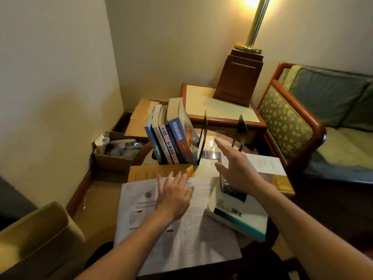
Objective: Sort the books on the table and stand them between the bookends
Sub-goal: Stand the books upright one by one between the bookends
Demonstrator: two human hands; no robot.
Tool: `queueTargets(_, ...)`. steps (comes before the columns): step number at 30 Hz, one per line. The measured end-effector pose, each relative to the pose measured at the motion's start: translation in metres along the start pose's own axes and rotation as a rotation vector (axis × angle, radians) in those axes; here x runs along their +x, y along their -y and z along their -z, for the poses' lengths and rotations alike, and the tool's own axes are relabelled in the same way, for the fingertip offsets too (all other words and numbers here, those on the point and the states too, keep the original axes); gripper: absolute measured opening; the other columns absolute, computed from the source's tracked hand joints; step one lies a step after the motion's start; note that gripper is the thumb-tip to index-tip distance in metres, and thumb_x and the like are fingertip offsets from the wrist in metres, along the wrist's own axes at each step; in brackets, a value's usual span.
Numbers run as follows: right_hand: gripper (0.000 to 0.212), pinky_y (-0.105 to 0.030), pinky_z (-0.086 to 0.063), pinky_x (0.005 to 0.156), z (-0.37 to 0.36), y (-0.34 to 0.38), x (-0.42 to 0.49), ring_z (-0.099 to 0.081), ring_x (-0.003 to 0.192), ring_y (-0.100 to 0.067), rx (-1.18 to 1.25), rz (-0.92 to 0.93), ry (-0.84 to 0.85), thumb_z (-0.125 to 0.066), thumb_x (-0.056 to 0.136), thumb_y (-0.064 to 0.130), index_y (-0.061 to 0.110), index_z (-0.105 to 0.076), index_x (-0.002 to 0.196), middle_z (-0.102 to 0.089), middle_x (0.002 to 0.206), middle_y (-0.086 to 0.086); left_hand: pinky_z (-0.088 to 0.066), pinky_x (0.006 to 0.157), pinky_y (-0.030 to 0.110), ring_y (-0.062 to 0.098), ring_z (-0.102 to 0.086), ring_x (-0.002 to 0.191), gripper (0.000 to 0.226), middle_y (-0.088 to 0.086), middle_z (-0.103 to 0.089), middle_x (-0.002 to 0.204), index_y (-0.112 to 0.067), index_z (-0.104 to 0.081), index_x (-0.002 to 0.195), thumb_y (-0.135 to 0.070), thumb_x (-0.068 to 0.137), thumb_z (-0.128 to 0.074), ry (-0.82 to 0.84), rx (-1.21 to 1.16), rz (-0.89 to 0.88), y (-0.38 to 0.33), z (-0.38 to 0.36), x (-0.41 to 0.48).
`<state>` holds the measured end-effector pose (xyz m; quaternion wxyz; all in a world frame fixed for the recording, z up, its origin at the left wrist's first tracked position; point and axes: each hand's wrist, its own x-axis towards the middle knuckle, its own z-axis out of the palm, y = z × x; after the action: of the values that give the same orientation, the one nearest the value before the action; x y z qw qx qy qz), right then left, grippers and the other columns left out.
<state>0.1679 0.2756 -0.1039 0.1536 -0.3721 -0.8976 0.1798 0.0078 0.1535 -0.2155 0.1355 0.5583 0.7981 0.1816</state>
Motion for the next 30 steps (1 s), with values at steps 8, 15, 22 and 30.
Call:
queueTargets(8,0.076,-0.033,-0.039,0.108,0.028,-0.059,-0.049,-0.043,0.137,-0.022,0.027,-0.167,-0.065,-0.064,0.095,0.020,0.023,-0.022,0.158,-0.045,0.152,-0.005,0.007,0.122,0.056,0.015,-0.011,0.153,0.061,-0.007,-0.017,0.166,-0.029,-0.015,0.158,-0.055,0.104,-0.021,0.006,0.037,-0.251,-0.072,-0.003,0.010)
queueTargets(15,0.068,-0.048,-0.032,0.118,0.031,-0.109,-0.070,-0.032,0.144,-0.024,0.085,-0.332,-0.105,-0.058,0.099,0.034,0.022,-0.026,0.157,-0.038,0.157,-0.003,-0.011,0.125,0.050,0.024,-0.013,0.152,0.065,-0.003,0.005,0.168,-0.031,-0.009,0.159,-0.057,0.103,-0.028,0.152,-0.118,-0.173,-0.115,-0.018,0.023)
queueTargets(22,0.062,-0.049,-0.026,0.120,0.022,-0.141,-0.079,-0.015,0.152,-0.024,0.050,-0.427,-0.088,-0.056,0.098,0.046,0.028,-0.035,0.154,-0.019,0.165,-0.002,-0.030,0.117,0.035,0.025,-0.019,0.152,0.053,0.001,0.013,0.167,-0.026,-0.014,0.160,-0.033,0.109,-0.028,0.118,-0.255,-0.114,-0.132,-0.029,0.035)
queueTargets(30,0.068,-0.048,-0.037,0.111,0.028,-0.150,-0.080,-0.029,0.146,-0.032,0.350,-0.571,-0.087,-0.065,0.089,0.051,0.040,-0.037,0.150,-0.020,0.164,-0.005,-0.025,0.112,0.025,0.017,-0.008,0.153,0.051,-0.009,0.022,0.165,-0.036,-0.017,0.158,-0.029,0.109,-0.029,0.085,-0.342,-0.119,-0.133,-0.039,0.035)
